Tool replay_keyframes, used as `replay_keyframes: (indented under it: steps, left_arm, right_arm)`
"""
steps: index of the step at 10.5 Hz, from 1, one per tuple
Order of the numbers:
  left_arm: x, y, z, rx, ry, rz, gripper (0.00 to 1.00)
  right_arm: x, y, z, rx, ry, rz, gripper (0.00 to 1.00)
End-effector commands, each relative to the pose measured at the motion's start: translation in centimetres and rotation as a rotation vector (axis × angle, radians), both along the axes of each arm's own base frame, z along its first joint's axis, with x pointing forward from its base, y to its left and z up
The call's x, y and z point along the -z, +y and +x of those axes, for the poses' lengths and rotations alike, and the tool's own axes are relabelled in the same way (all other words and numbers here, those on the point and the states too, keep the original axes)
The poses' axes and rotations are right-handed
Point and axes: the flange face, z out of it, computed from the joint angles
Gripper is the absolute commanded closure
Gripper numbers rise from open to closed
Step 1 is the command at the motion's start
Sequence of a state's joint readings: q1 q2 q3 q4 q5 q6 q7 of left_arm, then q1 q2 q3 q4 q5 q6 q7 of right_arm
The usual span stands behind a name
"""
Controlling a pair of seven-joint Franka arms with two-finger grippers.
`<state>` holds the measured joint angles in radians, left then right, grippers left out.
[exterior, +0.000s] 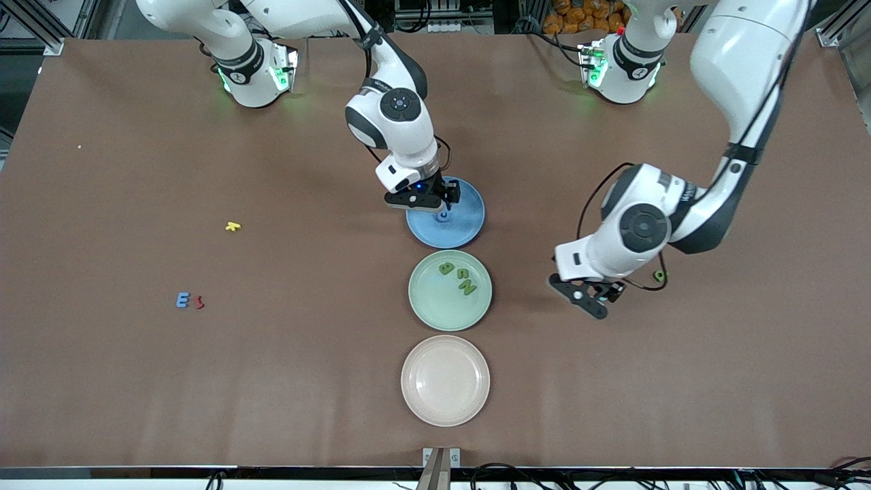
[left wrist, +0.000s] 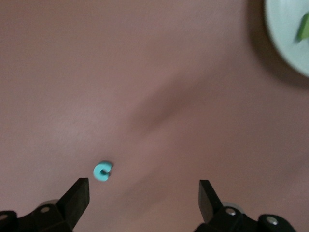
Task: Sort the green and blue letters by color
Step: 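Drop the blue e onto the blue plate while the left gripper withdraws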
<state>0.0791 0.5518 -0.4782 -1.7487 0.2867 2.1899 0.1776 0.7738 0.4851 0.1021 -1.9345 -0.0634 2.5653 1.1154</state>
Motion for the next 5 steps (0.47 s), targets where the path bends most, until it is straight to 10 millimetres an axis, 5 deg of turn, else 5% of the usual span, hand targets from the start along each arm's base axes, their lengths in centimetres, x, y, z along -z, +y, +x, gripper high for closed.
replay_keyframes:
  steps: [1, 5]
  left_arm:
    - [1.7, 6.8, -1.3, 0.069, 0.012, -0.051, 0.0]
    - [5.0, 12.6, -2.5, 0.192, -0.037, 0.001, 0.02]
  right_arm:
    - [-2.6, -4.1, 3.4, -0.007, 0.023, -0.057, 0.0]
    - [-3.9, -15.4, 12.1, 0.156, 0.034, -0.077, 0.0]
